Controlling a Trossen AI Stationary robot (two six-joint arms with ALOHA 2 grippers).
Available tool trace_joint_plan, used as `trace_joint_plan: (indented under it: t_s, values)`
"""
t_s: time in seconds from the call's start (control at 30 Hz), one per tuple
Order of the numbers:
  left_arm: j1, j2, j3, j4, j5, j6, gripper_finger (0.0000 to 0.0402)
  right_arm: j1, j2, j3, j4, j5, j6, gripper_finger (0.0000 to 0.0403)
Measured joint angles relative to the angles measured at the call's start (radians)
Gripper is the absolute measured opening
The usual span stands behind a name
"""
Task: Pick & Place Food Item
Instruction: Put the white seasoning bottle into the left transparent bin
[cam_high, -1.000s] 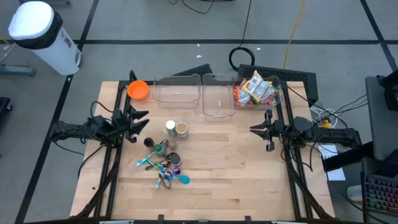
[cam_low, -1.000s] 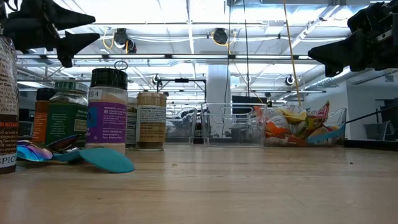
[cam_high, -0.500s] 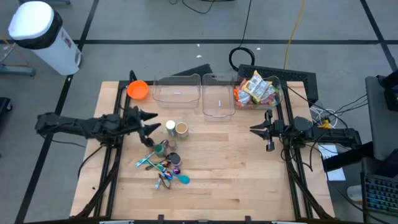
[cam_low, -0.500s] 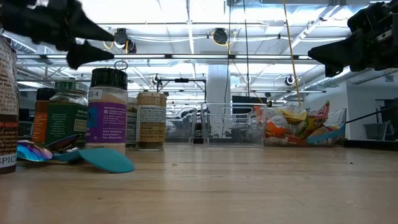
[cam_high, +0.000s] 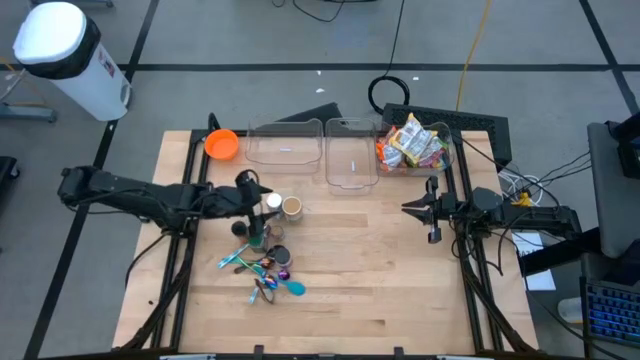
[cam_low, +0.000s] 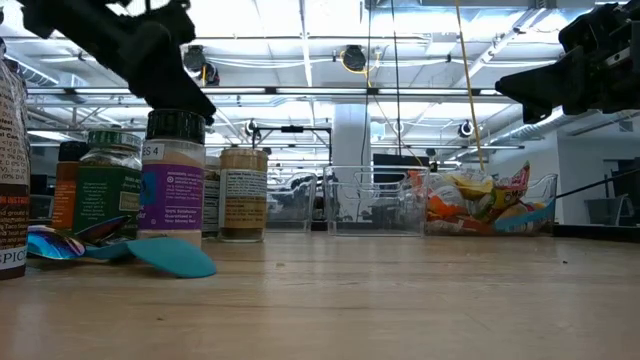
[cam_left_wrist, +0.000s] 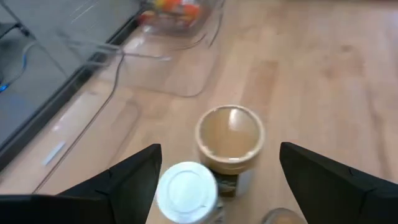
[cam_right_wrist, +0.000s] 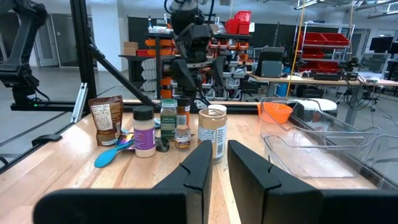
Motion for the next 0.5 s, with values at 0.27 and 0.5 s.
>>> trace_joint_plan:
  t_s: [0.27, 0.5]
  values:
    - [0.093, 0.073, 0.0, -0.048, 0.041, -0.019, 0.0335, 0.0, 0.0, 0.0, 0.0, 0.0, 0.0, 0.0043]
    - [0.139, 0.157, 0.0, -0.038, 0.112, -0.01, 0.0335, 0.0, 0.0, 0.0, 0.0, 0.0, 0.0, 0.0043]
